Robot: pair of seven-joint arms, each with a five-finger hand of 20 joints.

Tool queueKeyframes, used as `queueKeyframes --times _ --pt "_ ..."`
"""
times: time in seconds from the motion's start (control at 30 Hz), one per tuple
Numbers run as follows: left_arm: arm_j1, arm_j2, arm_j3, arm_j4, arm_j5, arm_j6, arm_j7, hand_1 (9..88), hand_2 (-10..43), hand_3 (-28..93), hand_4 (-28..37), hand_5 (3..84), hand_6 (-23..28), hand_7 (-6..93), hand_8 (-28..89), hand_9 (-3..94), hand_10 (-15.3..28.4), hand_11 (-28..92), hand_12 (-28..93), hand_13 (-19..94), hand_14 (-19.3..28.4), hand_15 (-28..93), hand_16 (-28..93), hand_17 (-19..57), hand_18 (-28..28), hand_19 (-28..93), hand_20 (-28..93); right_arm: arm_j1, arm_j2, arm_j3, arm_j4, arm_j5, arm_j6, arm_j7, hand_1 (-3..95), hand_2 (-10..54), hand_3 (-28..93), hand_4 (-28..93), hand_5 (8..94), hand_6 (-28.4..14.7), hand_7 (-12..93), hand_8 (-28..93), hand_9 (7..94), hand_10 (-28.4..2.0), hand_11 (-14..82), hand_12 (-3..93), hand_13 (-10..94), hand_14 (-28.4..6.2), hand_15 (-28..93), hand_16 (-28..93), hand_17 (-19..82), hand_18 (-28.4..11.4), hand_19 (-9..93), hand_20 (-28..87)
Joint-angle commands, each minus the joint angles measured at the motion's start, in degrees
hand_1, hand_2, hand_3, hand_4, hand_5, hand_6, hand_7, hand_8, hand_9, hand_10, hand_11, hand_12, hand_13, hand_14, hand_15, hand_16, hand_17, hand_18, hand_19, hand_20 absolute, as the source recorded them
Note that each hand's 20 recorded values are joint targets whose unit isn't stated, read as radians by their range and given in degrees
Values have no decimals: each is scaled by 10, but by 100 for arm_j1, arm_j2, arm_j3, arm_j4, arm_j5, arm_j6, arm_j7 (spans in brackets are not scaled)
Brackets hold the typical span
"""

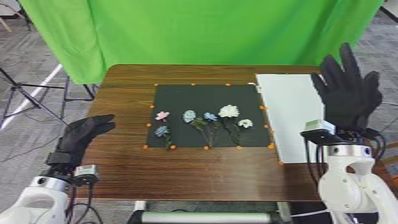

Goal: Arrange flowers

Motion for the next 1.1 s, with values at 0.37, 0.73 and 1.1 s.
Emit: queueKeyframes --times 0.37,0.73,1.1 --pt "387 -466 -130 -357 59 53 73 250 81 618 -275 501 39 161 -74 534 154 192 85 392 196 191 -38 71 126 93 130 -491 -641 265 -88 -1504 -1501 1017 38 38 728 -169 460 -2 63 -63 416 -145 51 122 301 -134 78 143 139 -140 16 249" --pt "232 -520 -83 -298 87 -157 -78 284 94 575 -245 603 52 135 -57 785 181 680 230 735 215 442 -59 113 140 83 149 -379 -496 -170 -13 -1167 -506 413 65 34 746 -166 576 -5 117 -77 562 -154 76 155 461 -132 152 166 240 -111 18 350" --pt "101 -477 -72 -265 115 -217 -48 286 92 584 -243 650 53 130 -56 815 181 794 254 699 226 336 -64 101 137 78 142 -451 -506 -93 -29 -1175 -573 507 54 43 728 -165 737 3 228 -65 774 -147 121 189 508 -140 183 205 226 -176 36 378"
